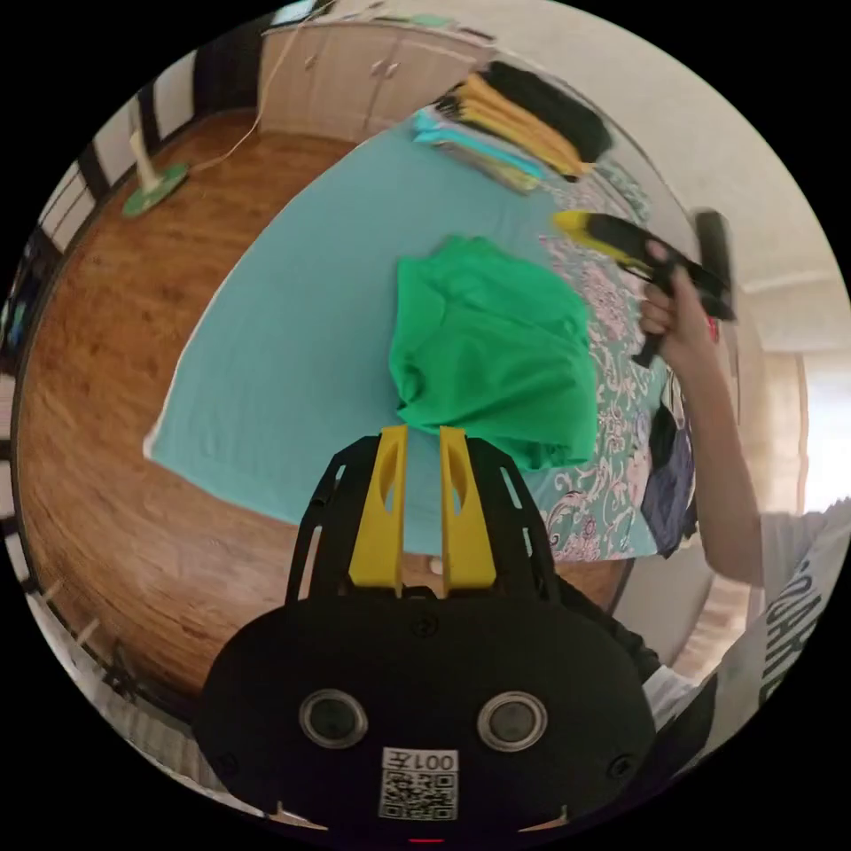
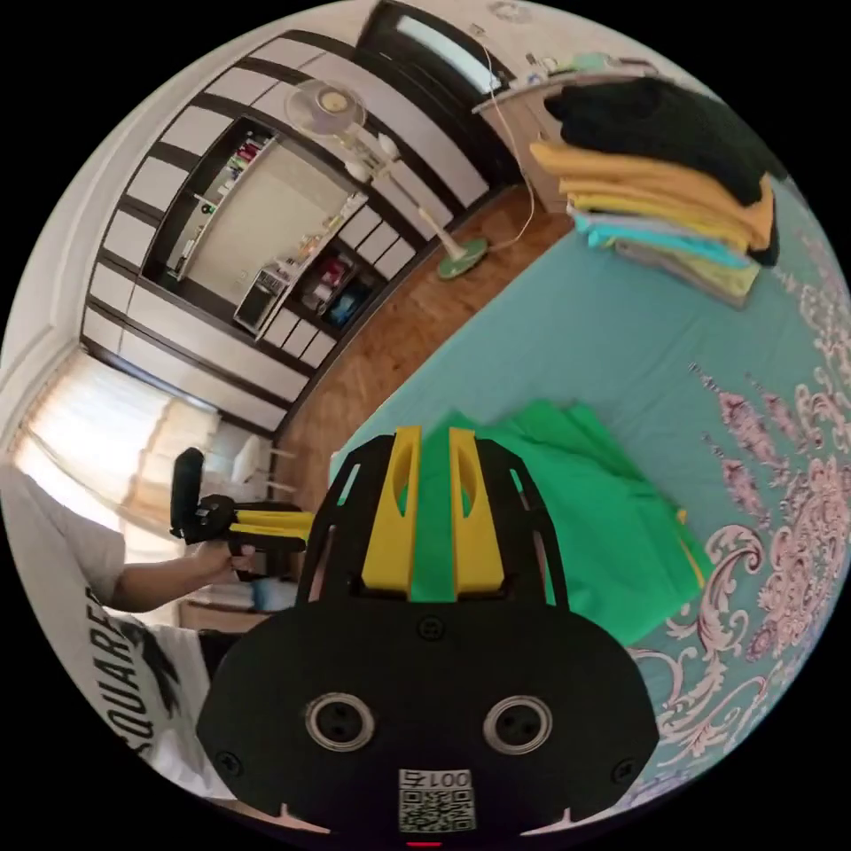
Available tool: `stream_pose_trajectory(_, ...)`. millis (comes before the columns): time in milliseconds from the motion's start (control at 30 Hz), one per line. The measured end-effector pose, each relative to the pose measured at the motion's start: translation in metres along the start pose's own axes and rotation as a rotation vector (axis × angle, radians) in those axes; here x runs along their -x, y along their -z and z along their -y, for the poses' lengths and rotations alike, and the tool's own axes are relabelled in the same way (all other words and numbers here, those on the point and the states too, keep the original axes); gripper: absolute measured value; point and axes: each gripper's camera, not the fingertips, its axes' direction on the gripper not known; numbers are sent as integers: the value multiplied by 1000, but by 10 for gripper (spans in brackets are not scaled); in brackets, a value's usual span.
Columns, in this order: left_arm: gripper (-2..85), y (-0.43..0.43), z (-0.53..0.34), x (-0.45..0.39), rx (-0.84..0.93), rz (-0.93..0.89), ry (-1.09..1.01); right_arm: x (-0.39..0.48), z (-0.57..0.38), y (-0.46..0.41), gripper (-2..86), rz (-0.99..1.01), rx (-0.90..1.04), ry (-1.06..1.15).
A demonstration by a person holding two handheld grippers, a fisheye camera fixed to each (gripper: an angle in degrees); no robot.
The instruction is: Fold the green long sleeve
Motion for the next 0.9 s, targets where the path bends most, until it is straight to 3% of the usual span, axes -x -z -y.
stream_pose_trajectory(67, 43, -6, -15, 35, -22, -82, 71, 38, -17, 24, 27, -174, -148, 64)
stream_pose_trajectory(167, 61, -14, -15, 40, 8, -105, 16, 81, -56, 47, 37, -489, -230, 127)
stream_pose_trajectory(333, 81, -52, 6, 32, 81, -277, -31, 124, -125, 4, 84, -675, -31, 107)
stream_pose_trajectory(433, 83, -65, 22, 31, 48, -266, -6, 168, -157, -40, 124, -816, 50, 130)
stream_pose_trajectory(567, 79, -81, 46, 18, 44, -253, -80, 204, -163, -102, 142, -680, 132, 32)
stream_pose_trajectory(767, 61, -57, 88, -43, -111, -163, -368, 201, -152, -180, 109, -805, 242, -20)
stream_pose_trajectory(900, 27, -97, 140, -79, -56, -90, -499, 214, -172, -185, 59, -869, 210, -48)
